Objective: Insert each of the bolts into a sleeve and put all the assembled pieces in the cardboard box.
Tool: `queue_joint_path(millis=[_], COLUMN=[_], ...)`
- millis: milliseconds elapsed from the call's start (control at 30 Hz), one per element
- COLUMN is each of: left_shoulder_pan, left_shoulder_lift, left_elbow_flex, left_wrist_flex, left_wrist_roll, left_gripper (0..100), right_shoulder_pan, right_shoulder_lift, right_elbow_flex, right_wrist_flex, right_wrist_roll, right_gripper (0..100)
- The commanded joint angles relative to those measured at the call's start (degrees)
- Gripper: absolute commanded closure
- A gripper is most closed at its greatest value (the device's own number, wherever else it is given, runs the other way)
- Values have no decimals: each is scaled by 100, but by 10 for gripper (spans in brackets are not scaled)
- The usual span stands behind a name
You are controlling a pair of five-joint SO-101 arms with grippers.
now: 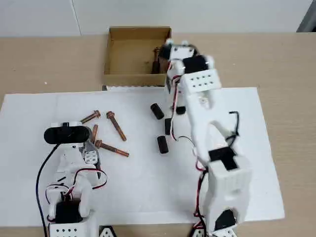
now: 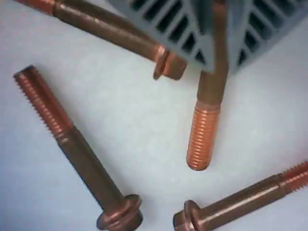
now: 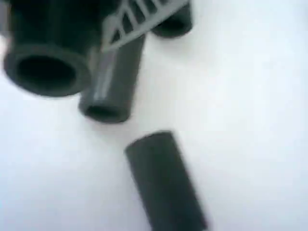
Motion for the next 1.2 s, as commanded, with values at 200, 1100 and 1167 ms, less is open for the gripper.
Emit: queue_joint_path(millis=[200,1100,1167], left_shoulder_pan=[-53,-53,-53], left_shoulder_lift=[-53,1187,1864], left_elbow_flex=[-154,-2325,-2809], left_wrist_flex=[-62,809,791], left_wrist_roll=[-1081,-1600,-1600], left_gripper=[990,989,989], right_shoulder_pan=[-22,1499,1534], right_shoulder_lift=[-2237,-6642,-6826], right_elbow_flex=[457,6286,6391], right_wrist_flex=[154,40,-57], right_wrist_roll=[18,202,308], right_gripper=[996,995,995])
